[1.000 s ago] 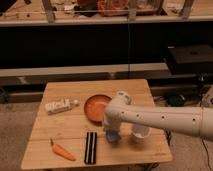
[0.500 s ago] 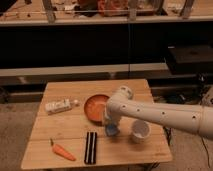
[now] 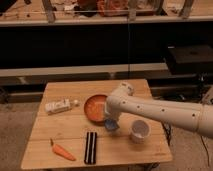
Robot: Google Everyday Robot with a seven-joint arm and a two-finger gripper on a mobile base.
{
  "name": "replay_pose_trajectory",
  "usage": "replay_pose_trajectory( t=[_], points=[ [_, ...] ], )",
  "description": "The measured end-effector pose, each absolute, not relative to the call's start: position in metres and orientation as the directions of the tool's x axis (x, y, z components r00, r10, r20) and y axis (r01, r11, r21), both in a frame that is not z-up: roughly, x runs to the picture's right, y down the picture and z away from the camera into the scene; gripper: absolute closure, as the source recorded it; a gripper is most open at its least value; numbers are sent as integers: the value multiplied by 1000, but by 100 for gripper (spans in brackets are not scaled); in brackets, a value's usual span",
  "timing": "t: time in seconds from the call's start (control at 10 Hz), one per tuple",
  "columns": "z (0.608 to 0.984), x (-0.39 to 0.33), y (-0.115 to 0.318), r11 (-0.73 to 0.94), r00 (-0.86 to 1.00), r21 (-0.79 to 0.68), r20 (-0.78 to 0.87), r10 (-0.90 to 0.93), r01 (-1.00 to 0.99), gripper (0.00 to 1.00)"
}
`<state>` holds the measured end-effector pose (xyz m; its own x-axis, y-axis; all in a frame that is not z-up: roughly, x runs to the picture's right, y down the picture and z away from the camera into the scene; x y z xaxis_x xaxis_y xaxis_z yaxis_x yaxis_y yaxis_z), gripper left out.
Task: Place the white sponge in the ceramic bowl
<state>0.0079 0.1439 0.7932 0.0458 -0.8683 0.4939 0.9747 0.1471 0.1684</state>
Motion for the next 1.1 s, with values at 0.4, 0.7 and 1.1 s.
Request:
replay_pose_trajectory(
  t=[0.4,0.7,1.1],
  points=[
    [798,5,128,149,49,176,477,-878,973,100],
    [805,-7,112,142,39,189,463,-885,972,100],
    [808,-14,103,137,27,204,466,-884,969,100]
  ],
)
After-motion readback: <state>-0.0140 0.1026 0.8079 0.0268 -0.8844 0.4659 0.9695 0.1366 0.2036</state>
